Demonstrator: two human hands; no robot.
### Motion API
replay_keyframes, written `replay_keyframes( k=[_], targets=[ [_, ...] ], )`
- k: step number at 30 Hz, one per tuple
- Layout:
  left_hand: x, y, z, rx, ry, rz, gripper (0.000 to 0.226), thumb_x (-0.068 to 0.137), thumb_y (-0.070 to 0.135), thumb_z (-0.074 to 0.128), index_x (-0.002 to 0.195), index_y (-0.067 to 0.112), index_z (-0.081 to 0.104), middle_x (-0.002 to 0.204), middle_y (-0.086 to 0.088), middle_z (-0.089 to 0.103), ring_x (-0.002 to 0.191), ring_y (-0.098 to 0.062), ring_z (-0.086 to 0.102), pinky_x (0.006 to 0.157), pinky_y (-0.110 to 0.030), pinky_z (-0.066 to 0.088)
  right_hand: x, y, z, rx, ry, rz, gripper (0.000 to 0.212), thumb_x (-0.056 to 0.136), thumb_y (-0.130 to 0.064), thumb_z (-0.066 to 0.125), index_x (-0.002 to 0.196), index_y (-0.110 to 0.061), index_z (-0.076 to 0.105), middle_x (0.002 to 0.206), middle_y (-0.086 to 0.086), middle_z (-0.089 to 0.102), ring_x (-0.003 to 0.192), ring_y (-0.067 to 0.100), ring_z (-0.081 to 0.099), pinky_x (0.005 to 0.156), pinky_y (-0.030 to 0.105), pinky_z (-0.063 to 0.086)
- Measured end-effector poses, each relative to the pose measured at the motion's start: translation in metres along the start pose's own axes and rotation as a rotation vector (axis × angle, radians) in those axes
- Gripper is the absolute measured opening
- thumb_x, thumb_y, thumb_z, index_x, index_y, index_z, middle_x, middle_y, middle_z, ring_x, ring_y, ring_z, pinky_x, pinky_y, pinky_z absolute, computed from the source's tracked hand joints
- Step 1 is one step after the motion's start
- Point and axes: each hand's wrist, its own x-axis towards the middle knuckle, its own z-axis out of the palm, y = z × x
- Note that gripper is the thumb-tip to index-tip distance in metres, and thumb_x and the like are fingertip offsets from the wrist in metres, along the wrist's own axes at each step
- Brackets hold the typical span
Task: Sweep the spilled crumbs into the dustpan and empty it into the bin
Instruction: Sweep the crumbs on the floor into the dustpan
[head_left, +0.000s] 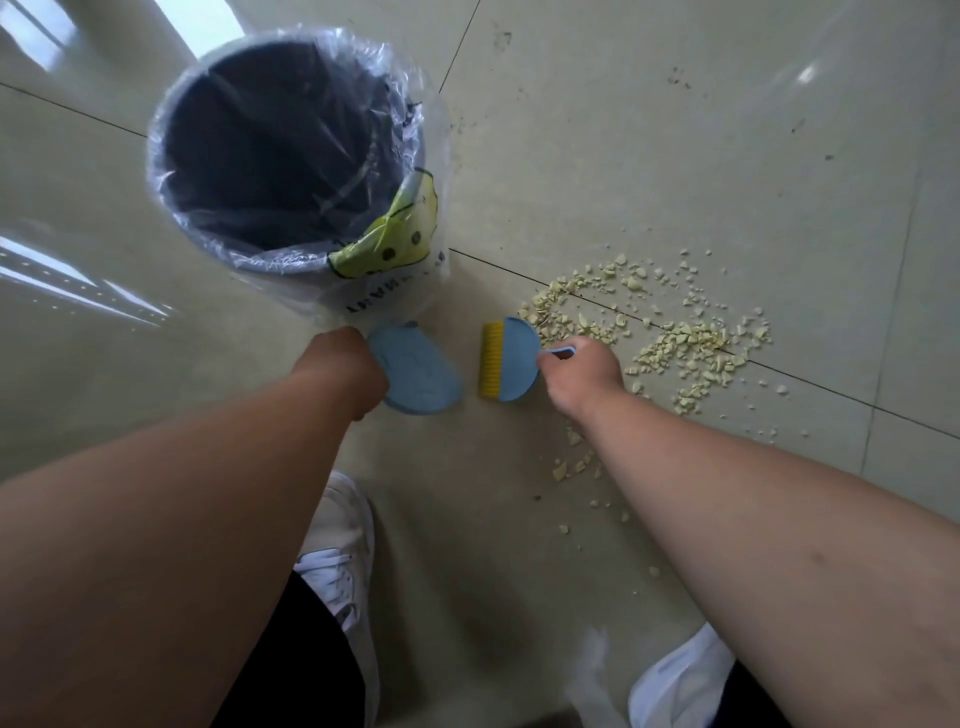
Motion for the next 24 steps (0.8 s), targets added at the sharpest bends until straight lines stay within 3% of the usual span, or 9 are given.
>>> replay_keyframes(
  k=[3,6,10,14,17,21,24],
  targets=[
    [0.006,0.003,0.009,-0.066,-0.024,0.020,0.050,0.091,0.032,0.064,0.132,0.004,0.058,0.123,-0.019,0.065,0.093,-0.032,0.061,0.072,-0.032,0.048,0.007,0.014,-0.019,-0.017,0.058,0.060,0.030,0.091,-0.036,0.069,0.109,-0.012,0.069,0.097,0.010,0.071,0.082,0.027,0.067,0.068,0.028,0.046],
    [0.011,0.010,0.018,-0.100,-0.018,0.044,0.060,0.089,0.040,0.066,0.137,0.005,0.057,0.112,-0.015,0.060,0.088,-0.030,0.059,0.062,-0.029,0.045,0.012,0.028,-0.043,-0.032,0.090,0.083,0.022,0.091,-0.033,0.069,0.101,-0.013,0.069,0.094,0.010,0.071,0.076,0.024,0.064,0.067,0.027,0.044],
    [0.012,0.023,0.023,-0.037,-0.014,0.080,0.056,0.093,0.038,0.065,0.138,0.005,0.057,0.130,-0.020,0.063,0.094,-0.031,0.056,0.074,-0.033,0.045,0.017,0.047,-0.069,-0.050,0.129,0.128,0.025,0.090,-0.032,0.069,0.104,-0.011,0.069,0.095,0.010,0.070,0.084,0.029,0.065,0.070,0.027,0.044],
    [0.010,0.037,0.028,0.023,-0.004,0.113,0.050,0.096,0.030,0.065,0.138,0.002,0.058,0.136,-0.022,0.062,0.118,-0.038,0.063,0.079,-0.032,0.045,0.020,0.060,-0.083,0.012,0.167,0.148,0.021,0.090,-0.031,0.071,0.103,-0.015,0.069,0.094,0.008,0.071,0.084,0.028,0.067,0.069,0.026,0.045],
    [0.009,0.040,0.032,0.052,0.007,0.105,0.048,0.094,0.027,0.067,0.135,0.003,0.059,0.135,-0.022,0.063,0.116,-0.038,0.063,0.077,-0.033,0.045,0.019,0.071,-0.087,0.091,0.150,0.157,0.018,0.091,-0.031,0.071,0.103,-0.017,0.070,0.089,0.005,0.070,0.074,0.022,0.064,0.062,0.025,0.046],
    [0.012,0.035,0.038,0.040,0.003,0.100,0.045,0.093,0.024,0.065,0.133,0.005,0.060,0.134,-0.021,0.062,0.114,-0.038,0.063,0.077,-0.034,0.044,0.022,0.083,-0.085,0.197,0.070,0.188,0.016,0.092,-0.030,0.072,0.104,-0.019,0.073,0.083,0.009,0.075,0.067,0.020,0.066,0.069,0.039,0.058],
    [0.019,0.029,0.039,0.028,-0.010,0.101,0.040,0.093,0.023,0.062,0.130,0.005,0.062,0.131,-0.021,0.063,0.105,-0.037,0.061,0.077,-0.034,0.044,0.024,0.078,-0.078,0.229,0.047,0.170,0.011,0.095,-0.024,0.071,0.102,-0.016,0.072,0.079,0.009,0.074,0.066,0.019,0.064,0.069,0.039,0.057]
  ],
)
